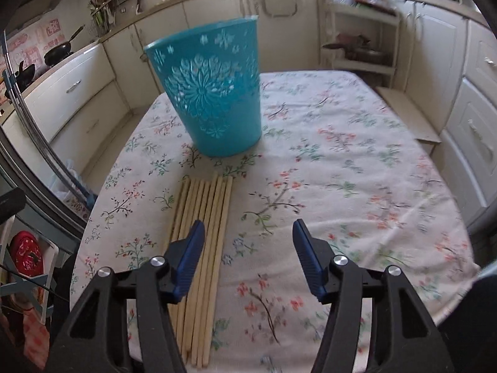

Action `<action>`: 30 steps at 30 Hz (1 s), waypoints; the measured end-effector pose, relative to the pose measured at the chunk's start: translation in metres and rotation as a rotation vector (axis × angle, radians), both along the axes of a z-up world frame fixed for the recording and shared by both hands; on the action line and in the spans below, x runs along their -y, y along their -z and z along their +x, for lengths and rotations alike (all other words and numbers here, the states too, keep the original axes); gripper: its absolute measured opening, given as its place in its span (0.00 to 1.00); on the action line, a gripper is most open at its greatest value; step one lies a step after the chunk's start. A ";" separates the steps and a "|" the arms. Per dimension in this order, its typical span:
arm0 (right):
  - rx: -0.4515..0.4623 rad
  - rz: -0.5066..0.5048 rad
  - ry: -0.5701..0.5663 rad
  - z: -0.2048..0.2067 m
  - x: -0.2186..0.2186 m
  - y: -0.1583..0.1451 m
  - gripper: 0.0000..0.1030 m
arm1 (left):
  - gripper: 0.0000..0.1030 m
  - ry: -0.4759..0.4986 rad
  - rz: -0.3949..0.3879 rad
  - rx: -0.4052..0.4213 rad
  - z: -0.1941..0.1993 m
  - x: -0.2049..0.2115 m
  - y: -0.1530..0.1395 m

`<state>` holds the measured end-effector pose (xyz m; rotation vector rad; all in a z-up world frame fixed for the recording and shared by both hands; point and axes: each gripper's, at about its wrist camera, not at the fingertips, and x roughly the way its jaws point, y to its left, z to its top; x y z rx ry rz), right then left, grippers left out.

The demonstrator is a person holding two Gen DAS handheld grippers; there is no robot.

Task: Organize utensils
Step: 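Lower the left tool to the chopstick bundle and pinch one chopstick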

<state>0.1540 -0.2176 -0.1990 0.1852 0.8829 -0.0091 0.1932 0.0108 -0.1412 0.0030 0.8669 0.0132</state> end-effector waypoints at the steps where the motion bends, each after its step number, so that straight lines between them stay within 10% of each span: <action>1: -0.007 -0.003 -0.007 0.006 -0.003 0.003 0.53 | 0.93 0.005 0.002 -0.010 0.005 0.003 0.005; 8: -0.083 0.007 -0.021 0.039 -0.005 0.027 0.30 | 0.93 0.036 0.003 -0.074 0.030 0.026 0.027; 30: -0.120 -0.031 -0.166 0.050 0.017 0.029 0.09 | 0.92 0.079 -0.009 -0.229 0.077 0.078 0.086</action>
